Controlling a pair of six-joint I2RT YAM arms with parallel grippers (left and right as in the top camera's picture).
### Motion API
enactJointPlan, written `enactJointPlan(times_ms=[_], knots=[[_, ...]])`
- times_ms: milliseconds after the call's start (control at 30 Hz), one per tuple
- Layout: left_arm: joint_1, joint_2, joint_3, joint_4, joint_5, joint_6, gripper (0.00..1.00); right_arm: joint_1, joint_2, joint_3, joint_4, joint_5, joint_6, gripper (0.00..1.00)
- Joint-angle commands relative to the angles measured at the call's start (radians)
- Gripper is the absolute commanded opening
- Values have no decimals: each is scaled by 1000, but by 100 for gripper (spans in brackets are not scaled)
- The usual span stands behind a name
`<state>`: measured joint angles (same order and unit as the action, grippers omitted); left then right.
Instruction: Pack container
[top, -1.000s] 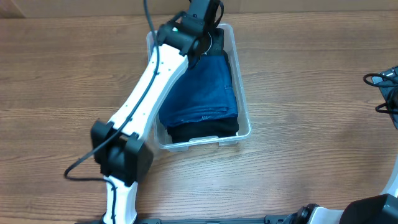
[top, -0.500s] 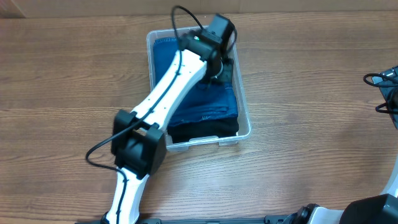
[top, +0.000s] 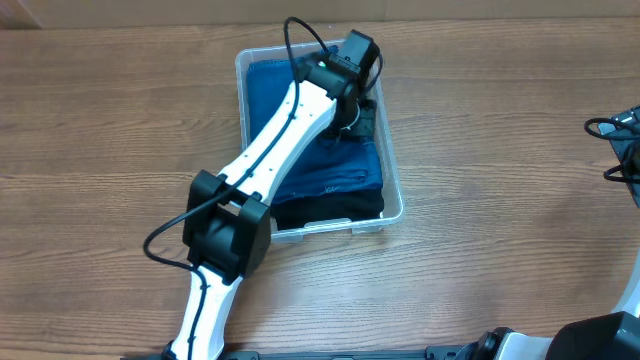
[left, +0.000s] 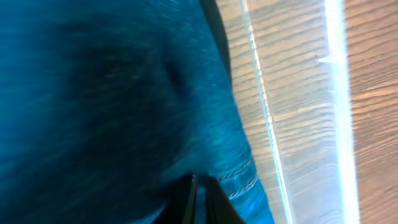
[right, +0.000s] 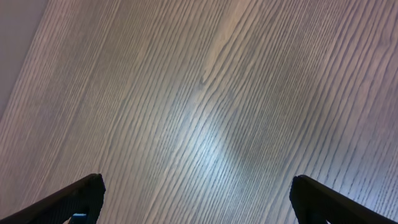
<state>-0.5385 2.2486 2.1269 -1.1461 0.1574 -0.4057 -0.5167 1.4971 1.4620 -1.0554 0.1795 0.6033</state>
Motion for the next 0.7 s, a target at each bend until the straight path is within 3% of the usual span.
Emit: enactJointPlan(times_ms=[0,67,100,133,167,300,667], knots=[[65,-186,31,-23,-1,78,15,-3,0,-5,6,-2,7,100],[85,-246,31,-34,-1,116,27,-3,0,-5,6,-2,7,100],[99,-285,31,-46,0,143,41,-3,0,-5,6,-2,7,100],[111,-317,31,-57,0,158,90,-3,0,-5,6,-2,7,100],[122,-344,31,-71,0,169,100,-3,0,-5,6,-2,7,100],[167,-439,31,-135,0,225,100,-3,0,-5,6,-2,8,100],[200,-700,29,-336,-11,226,100,-3,0,-5,6,-2,8,100]])
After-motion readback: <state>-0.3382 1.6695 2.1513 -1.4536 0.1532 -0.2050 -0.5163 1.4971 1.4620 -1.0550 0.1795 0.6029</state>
